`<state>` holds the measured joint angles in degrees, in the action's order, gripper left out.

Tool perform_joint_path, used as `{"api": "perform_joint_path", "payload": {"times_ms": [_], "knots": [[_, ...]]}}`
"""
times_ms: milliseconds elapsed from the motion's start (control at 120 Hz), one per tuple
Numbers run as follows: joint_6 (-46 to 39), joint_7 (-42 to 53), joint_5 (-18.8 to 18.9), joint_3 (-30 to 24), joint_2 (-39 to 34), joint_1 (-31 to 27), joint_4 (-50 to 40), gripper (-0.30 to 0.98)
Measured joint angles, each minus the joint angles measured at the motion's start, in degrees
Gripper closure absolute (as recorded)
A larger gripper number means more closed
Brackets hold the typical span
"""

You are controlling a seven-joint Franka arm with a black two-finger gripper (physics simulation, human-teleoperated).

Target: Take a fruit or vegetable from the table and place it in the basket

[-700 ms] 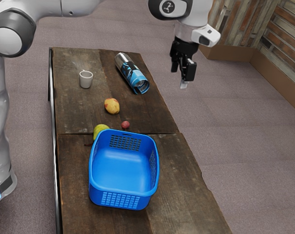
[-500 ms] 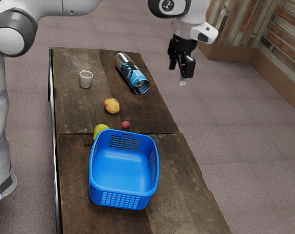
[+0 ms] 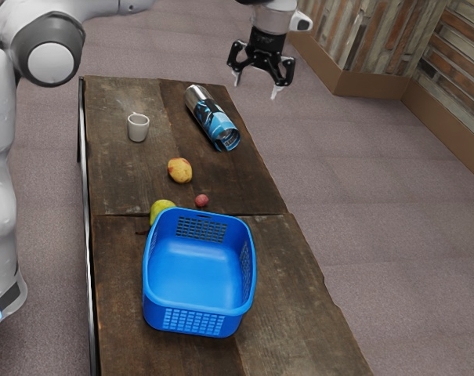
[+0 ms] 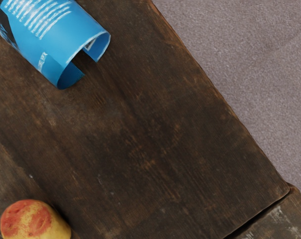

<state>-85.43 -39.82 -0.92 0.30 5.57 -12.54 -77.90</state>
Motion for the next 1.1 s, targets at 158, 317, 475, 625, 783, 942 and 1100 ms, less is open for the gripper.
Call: {"api": "perform_joint_path", "payload": {"times_ms": [158,317,475,625,783,942,1100], "knots": [[0.47,-11.64,0.03,-0.03,1.37,-1.44,-0.04,0.00],[-1.04,-21.01,-0.19,-0.13,0.22,-0.77,-6.11,0.00],[-8.77,-27.58,-0.12,1.28,-7.14,0.43,-24.10,0.00],[-16.06,-32.05,1.51,4.48,-13.20,-0.43,-35.26,0.00],[-22.45,-35.36,2.35,5.93,-14.17,-1.12,-41.31,0.00],[-26.42,-37.63,2.59,5.05,-15.91,-0.96,-44.32,0.00],[-28.33,-39.35,3.06,4.91,-17.07,-0.89,-47.16,0.00]]}}
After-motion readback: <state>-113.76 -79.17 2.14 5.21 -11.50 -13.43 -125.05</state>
